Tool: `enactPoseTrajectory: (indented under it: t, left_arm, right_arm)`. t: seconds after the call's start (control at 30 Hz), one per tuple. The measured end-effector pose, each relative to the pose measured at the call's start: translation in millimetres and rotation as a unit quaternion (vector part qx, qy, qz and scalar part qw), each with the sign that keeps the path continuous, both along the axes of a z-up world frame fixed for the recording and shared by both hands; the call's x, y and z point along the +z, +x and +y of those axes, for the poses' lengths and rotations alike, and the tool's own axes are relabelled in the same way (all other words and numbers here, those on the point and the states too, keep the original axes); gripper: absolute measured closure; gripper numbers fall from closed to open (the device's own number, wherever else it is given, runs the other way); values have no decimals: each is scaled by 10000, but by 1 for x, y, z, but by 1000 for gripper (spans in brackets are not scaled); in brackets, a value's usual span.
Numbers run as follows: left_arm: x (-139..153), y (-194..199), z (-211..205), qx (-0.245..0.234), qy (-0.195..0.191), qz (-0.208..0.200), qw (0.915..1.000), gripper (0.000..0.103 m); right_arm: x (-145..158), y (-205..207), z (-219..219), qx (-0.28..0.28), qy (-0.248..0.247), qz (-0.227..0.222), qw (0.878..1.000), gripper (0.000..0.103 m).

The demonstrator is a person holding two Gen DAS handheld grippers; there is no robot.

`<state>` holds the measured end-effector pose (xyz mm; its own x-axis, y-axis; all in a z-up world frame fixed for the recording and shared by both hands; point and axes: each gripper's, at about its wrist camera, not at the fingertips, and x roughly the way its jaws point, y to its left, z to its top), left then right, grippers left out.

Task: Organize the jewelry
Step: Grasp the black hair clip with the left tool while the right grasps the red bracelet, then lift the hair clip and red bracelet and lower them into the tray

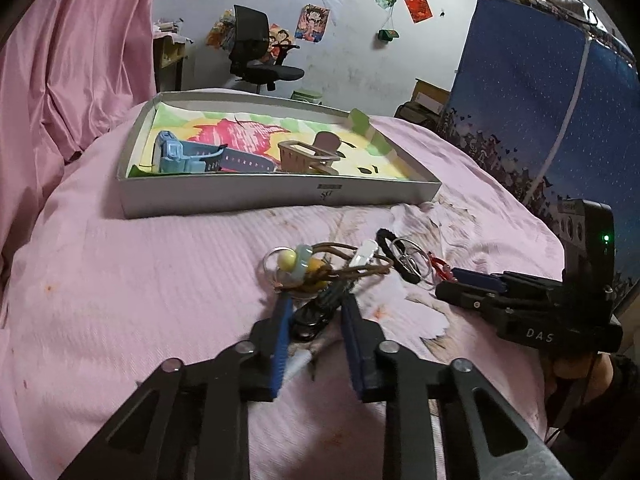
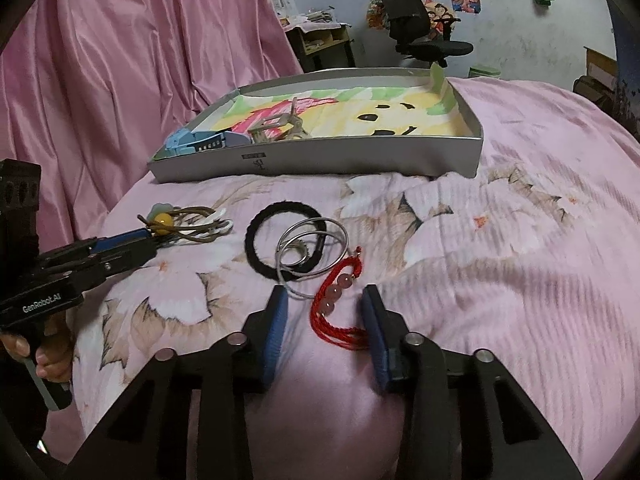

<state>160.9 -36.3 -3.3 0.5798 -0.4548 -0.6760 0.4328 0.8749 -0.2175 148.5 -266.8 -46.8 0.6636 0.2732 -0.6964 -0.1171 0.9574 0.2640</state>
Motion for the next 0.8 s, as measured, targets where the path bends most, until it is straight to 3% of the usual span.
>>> enactPoseTrajectory:
  t: [0.23,0.5,0.8]
  left_arm:
    - [0,-6,-6,117,36,80,9999,87]
    - [5,-23,-12,306,-55,91,9995,87]
    - [18,-41,-18,489,-192,-87,9986,87]
  right_arm:
    - [0,-6,1,36,77,22,10000,77]
    - [3,-11,4,28,147,-12,9999,94]
    - [23,-26,5,19,202,-497,9986,98]
